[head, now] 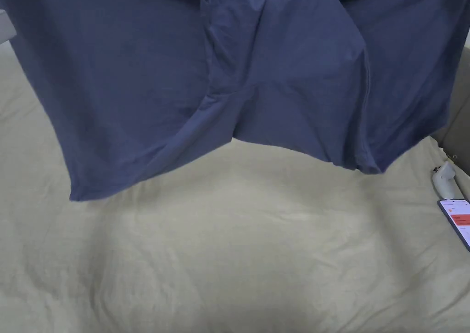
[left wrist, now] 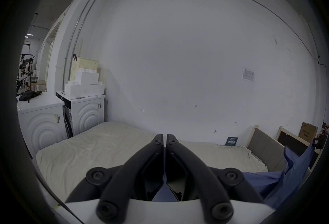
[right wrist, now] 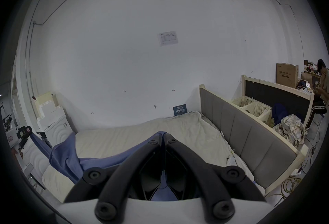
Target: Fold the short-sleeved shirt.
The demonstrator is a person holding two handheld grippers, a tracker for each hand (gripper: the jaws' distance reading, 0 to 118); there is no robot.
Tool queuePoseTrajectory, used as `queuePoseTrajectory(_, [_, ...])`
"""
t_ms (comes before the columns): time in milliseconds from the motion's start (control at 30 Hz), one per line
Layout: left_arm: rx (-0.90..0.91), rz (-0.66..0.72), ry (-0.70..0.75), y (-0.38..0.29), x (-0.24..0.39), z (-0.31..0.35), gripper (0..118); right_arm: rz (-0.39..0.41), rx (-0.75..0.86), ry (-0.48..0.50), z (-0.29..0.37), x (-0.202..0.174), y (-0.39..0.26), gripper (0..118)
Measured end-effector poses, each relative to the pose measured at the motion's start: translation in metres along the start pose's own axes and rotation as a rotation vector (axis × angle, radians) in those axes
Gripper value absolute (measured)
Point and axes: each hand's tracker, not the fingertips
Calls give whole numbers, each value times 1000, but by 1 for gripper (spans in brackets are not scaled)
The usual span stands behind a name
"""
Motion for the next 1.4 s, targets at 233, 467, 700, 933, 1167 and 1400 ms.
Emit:
queuePoseTrajectory(233, [3, -11, 26, 7, 1, 1, 0, -7, 2, -4, 0, 2, 9, 0])
queuePoseTrajectory(467, [-12, -26, 81, 19, 12, -37, 0, 25, -38, -36, -43, -13, 27, 0])
queuePoseTrajectory(700, [-6, -80, 161, 36, 37, -122, 0, 75, -32, -108, -123, -39, 61, 0])
queuePoseTrajectory(933, [6, -158, 198, 43, 83, -235, 0, 111, 47, -229, -222, -62, 115, 0])
queuePoseTrajectory(1167, [67, -209, 201, 42, 130, -329, 0, 111, 125, -316, -315, -75, 164, 0])
queuePoseTrajectory(1400, [177, -242, 219, 27, 159, -387, 0, 142, 245, -370, -360, -79, 180, 0])
